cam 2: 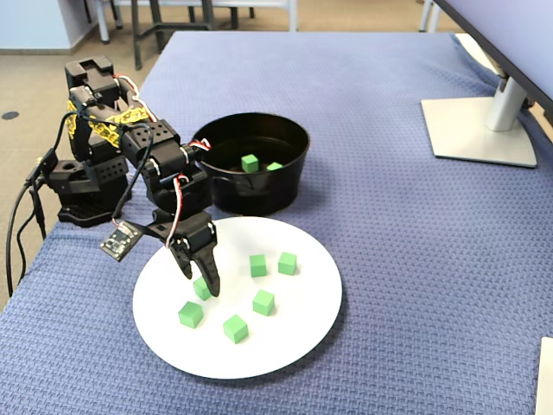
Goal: Pick up the green cubes from the white plate and place them in the black recipient
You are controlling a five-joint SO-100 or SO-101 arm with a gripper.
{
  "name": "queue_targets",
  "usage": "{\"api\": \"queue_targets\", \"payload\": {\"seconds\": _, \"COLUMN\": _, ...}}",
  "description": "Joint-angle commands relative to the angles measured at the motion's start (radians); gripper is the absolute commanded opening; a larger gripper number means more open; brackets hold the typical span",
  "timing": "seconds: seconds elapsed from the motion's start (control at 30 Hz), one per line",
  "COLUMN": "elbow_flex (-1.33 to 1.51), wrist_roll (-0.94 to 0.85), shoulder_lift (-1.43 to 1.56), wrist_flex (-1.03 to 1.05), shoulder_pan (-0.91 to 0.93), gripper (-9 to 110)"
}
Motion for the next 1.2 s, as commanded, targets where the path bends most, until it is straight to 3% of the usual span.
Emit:
{"api": "queue_targets", "payload": {"seconds": 0.0, "elbow_flex": -0.081, "wrist_roll": -0.018, "shoulder_lift": -0.006, "wrist_flex": -0.002, "shoulder_pan": -0.015, "gripper": 22}}
{"api": "queue_targets", "payload": {"seconds": 0.73, "elbow_flex": -0.100, "wrist_roll": -0.060, "shoulder_lift": -0.071, "wrist_flex": -0.044, "shoulder_pan": -0.031, "gripper": 14}}
{"api": "queue_targets", "payload": {"seconds": 0.87, "elbow_flex": -0.097, "wrist_roll": -0.057, "shoulder_lift": -0.069, "wrist_flex": -0.046, "shoulder_pan": -0.034, "gripper": 0}}
{"api": "queue_targets", "payload": {"seconds": 0.93, "elbow_flex": -0.087, "wrist_roll": -0.057, "shoulder_lift": -0.060, "wrist_flex": -0.055, "shoulder_pan": -0.034, "gripper": 0}}
{"api": "queue_targets", "payload": {"seconds": 1.17, "elbow_flex": -0.005, "wrist_roll": 0.000, "shoulder_lift": 0.245, "wrist_flex": -0.017, "shoulder_pan": -0.006, "gripper": 0}}
